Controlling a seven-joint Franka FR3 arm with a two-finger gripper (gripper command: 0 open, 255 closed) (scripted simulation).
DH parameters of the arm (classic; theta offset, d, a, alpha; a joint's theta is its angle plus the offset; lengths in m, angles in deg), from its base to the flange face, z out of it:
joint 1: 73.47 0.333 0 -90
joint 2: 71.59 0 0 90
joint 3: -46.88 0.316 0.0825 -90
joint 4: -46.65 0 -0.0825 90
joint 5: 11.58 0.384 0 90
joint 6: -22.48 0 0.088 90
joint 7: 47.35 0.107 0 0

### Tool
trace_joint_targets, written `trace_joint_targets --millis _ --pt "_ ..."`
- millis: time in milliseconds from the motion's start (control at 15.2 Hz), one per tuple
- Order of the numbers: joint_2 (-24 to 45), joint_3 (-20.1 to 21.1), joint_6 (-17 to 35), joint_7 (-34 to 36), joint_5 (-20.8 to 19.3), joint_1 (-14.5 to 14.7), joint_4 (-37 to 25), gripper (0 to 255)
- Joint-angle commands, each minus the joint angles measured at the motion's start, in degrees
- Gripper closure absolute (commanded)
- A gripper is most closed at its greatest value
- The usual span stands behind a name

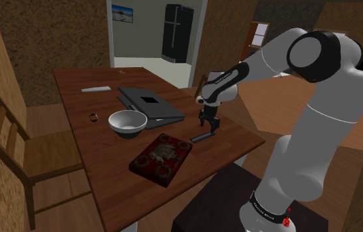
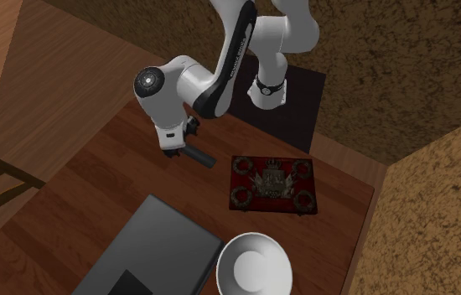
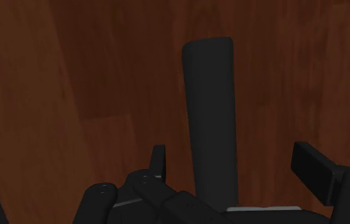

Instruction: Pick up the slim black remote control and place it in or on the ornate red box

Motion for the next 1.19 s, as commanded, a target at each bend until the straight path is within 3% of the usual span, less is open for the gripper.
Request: trace_joint_targets --millis 0,330,858,924,1122 --pt "2.3 -0.1 2.0 -2.2 1.9 0.1 0.2 0" --pt "5.8 0.3 5.7 -4.6 5.2 -0.1 1.3 0" --pt "5.7 0.3 5.7 -4.6 5.2 -0.2 1.3 0" --pt "5.7 0.3 5.7 -4.6 5.2 -0.2 1.3 255" --pt "5.8 0.3 5.7 -4.5 5.2 -0.1 1.3 255"
